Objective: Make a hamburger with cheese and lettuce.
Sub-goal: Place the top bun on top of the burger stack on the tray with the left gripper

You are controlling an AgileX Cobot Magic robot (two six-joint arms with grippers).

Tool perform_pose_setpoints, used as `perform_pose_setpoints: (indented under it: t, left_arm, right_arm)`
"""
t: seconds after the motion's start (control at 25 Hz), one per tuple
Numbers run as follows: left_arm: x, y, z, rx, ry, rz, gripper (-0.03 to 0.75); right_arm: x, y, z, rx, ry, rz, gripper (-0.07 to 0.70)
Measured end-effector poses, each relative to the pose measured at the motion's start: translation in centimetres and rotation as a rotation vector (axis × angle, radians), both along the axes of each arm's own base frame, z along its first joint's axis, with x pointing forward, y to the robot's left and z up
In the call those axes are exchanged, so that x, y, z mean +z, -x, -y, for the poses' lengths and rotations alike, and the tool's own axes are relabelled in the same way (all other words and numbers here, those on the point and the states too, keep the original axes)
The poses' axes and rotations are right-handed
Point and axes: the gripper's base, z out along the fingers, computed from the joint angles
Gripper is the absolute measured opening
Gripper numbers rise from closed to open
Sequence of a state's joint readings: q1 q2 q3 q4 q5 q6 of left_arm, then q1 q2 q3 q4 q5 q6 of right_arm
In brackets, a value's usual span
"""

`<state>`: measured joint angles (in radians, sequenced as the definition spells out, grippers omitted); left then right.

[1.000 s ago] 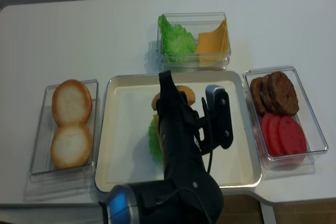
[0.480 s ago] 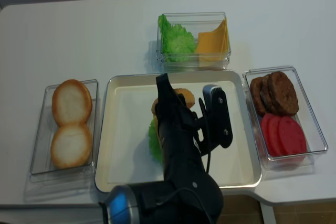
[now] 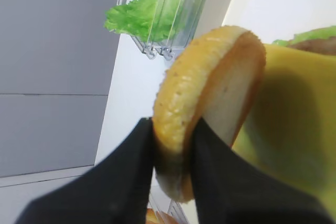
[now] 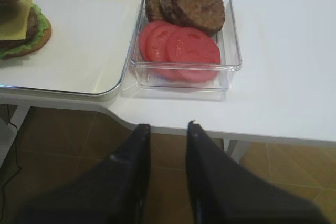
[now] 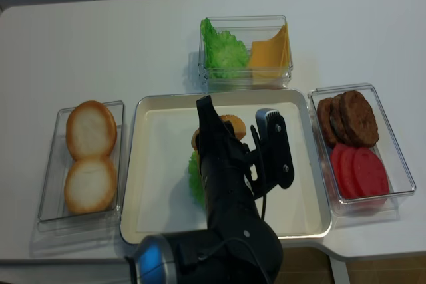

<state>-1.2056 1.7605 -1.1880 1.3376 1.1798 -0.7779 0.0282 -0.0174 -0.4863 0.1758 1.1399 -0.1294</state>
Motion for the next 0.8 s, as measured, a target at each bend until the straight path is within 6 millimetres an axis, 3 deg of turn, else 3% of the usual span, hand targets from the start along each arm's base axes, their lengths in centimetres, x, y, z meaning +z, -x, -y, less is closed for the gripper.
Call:
perform_pose_setpoints:
  t: [0.8]
  left_arm:
    - [-0.01, 0.01, -0.01, 0.001, 0.001, -0.001, 0.169]
  right_arm:
    - [0.00, 0.00, 0.00, 0.000, 0.000, 0.000, 0.193]
